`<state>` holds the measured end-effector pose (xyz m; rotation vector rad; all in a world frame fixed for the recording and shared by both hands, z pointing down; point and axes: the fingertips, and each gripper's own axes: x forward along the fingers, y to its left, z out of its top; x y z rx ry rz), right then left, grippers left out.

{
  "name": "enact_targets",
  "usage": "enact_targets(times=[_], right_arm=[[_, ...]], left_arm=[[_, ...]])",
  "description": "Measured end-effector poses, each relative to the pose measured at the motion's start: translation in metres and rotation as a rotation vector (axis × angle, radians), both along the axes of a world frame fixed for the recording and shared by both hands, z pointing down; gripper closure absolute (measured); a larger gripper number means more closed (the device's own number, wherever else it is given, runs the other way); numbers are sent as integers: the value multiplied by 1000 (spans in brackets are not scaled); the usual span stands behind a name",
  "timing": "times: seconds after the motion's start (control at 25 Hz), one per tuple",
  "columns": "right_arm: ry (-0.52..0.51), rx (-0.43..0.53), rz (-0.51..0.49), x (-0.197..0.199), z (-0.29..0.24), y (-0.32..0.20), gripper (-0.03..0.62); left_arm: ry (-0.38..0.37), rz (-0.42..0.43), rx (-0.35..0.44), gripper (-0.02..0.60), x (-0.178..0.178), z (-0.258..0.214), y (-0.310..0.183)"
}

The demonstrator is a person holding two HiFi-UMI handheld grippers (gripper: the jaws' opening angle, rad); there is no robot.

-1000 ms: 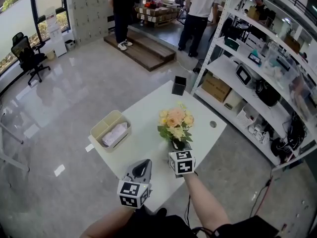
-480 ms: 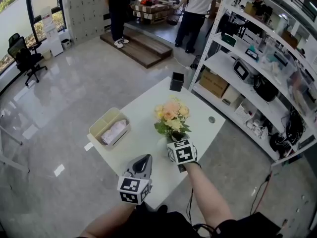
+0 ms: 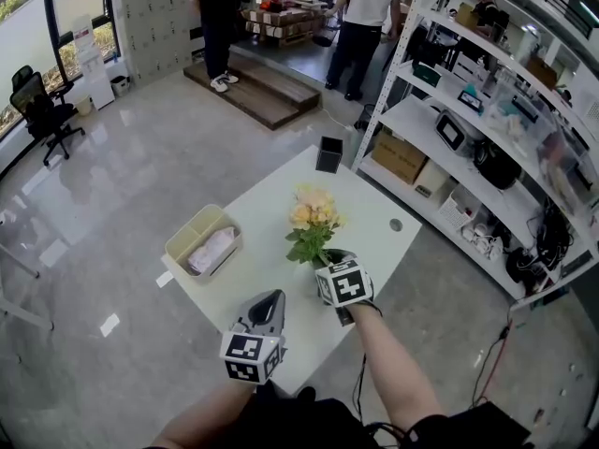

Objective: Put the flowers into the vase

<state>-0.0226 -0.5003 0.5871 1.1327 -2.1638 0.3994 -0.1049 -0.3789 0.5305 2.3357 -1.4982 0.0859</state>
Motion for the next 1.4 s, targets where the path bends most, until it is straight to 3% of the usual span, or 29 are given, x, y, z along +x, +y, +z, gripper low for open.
enact_targets(times=[0.52, 0.64, 0.76, 0.92, 1.4], right_arm=[[-92, -20, -10, 19, -12, 40, 481], [-185, 45, 28, 34, -31, 61, 517], [-281, 188, 104, 52, -57, 82, 570], [-345, 325, 182, 71, -83, 107, 588], [-377, 421, 222, 79, -101, 129, 589]], left_arm=[[-8, 41, 17, 577, 26, -6, -1], [-13, 49, 25, 577, 33, -11, 1], [-23, 56, 40, 577, 41, -17, 3], [-35, 61, 59, 577, 51, -24, 7], [-71, 51, 97, 577, 67, -40, 17]])
